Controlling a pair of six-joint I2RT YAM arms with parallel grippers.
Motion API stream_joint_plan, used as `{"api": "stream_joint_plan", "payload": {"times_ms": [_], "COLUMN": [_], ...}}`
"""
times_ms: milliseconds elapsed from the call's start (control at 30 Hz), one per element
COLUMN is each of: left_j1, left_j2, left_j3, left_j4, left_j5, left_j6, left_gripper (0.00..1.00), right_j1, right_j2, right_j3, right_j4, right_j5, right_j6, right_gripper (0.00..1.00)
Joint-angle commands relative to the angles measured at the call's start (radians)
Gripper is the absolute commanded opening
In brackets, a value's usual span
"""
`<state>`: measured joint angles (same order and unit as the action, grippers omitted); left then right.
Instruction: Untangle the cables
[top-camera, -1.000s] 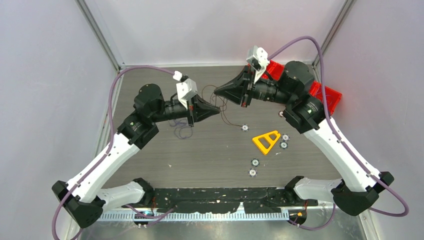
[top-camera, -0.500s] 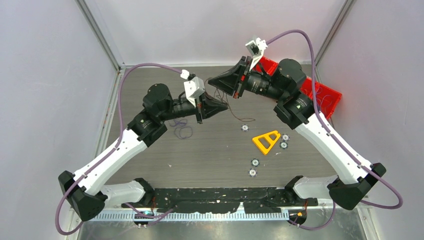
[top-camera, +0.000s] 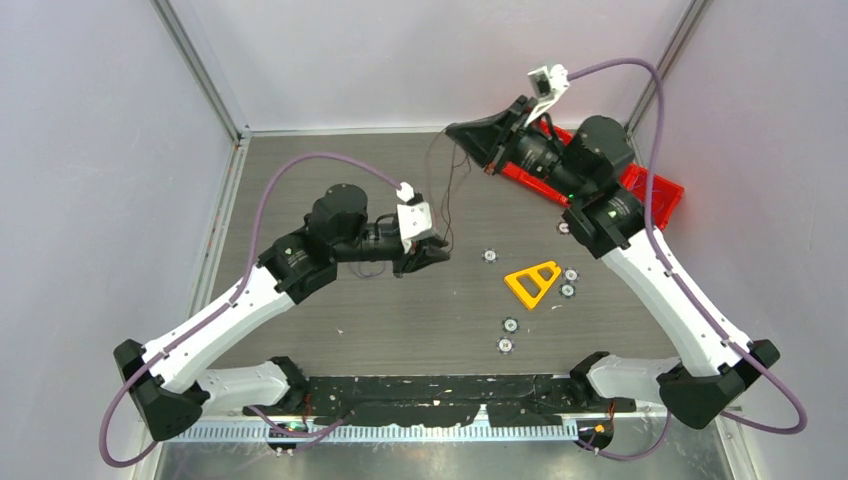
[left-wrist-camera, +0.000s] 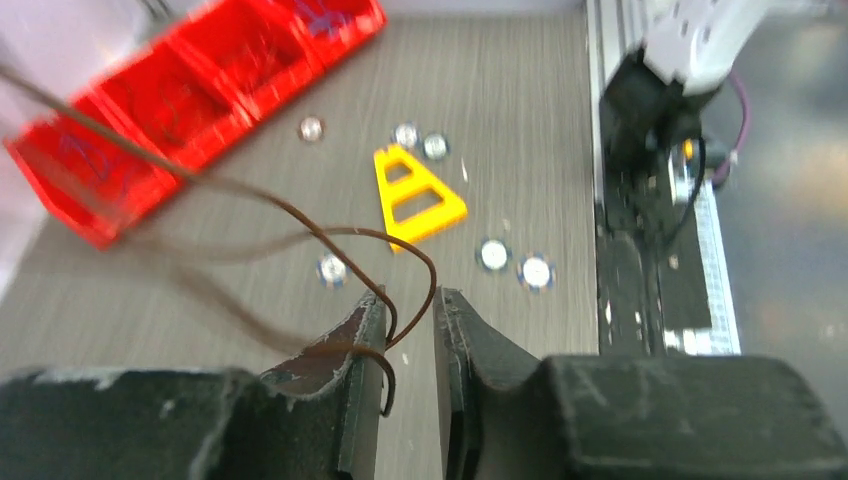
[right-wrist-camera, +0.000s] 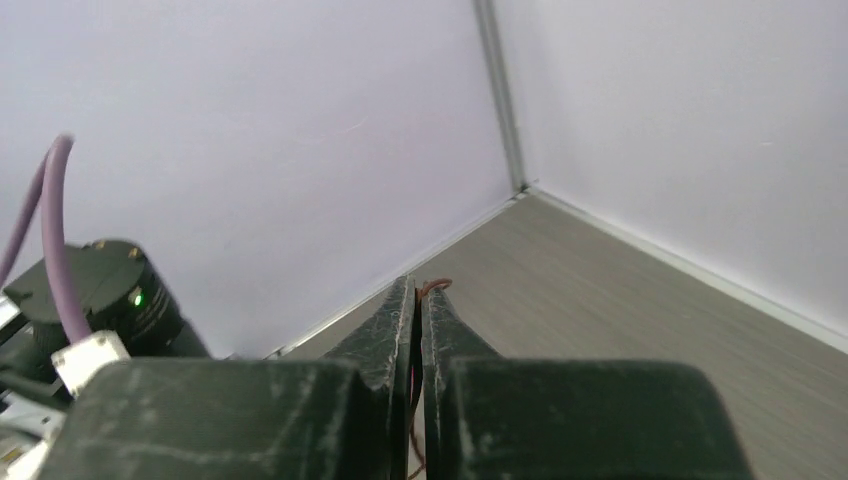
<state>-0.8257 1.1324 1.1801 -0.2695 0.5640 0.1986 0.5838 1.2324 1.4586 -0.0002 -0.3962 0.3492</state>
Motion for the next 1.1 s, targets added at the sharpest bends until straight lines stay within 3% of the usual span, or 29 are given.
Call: {"api": "stream_joint_plan", "payload": {"times_ms": [0, 100, 233, 433, 500, 767, 1067], "left_j1": [-0.006, 0.014, 0.143, 0.373, 0.421, 0.480, 0.486], "left_j2": [-0.056, -0.076, -0.107, -0.144, -0.148, -0.167, -0.186], "left_j3": [-0.035, -0.046, -0.051, -0.089, -0.098, -0.130, -0.152], "left_j4": [-0.233, -0.258, -0.304, -0.344, -0.344, -0.348, -0.351], "left_j5": [-0.069, -0.095, -0.021, 0.054, 0.073, 0.115, 0.080], "left_j6": [0.168, 0.164, 0.100, -0.010, -0.041, -0.082, -0.060], "left_gripper": [0.27, 0.33, 0.61, 0.93, 0.98, 1.00, 0.99], "right_j1": [-0.064, -0.100, -0.199, -0.397, -0.458, -0.676, -0.737], "right_j2": [-0.073, -0.081, -0.081, -0.074, -0.047, 0.088, 0.285], "right_j3": [-0.013, -0.027, -0.040, -0.075, -0.077, -0.027, 0.060], "right_j4": [0.066, 0.072, 0.055, 0.016, 0.014, 0.007, 0.006], "right_j5": [0.089, 0.077, -0.001, -0.097, -0.140, -0.247, -0.211], "right_j6": [-0.033, -0.044, -0.100, -0.214, -0.240, -0.351, -0.425], "right_gripper": [0.06, 0.05, 0.05, 0.05, 0.05, 0.05, 0.05]}}
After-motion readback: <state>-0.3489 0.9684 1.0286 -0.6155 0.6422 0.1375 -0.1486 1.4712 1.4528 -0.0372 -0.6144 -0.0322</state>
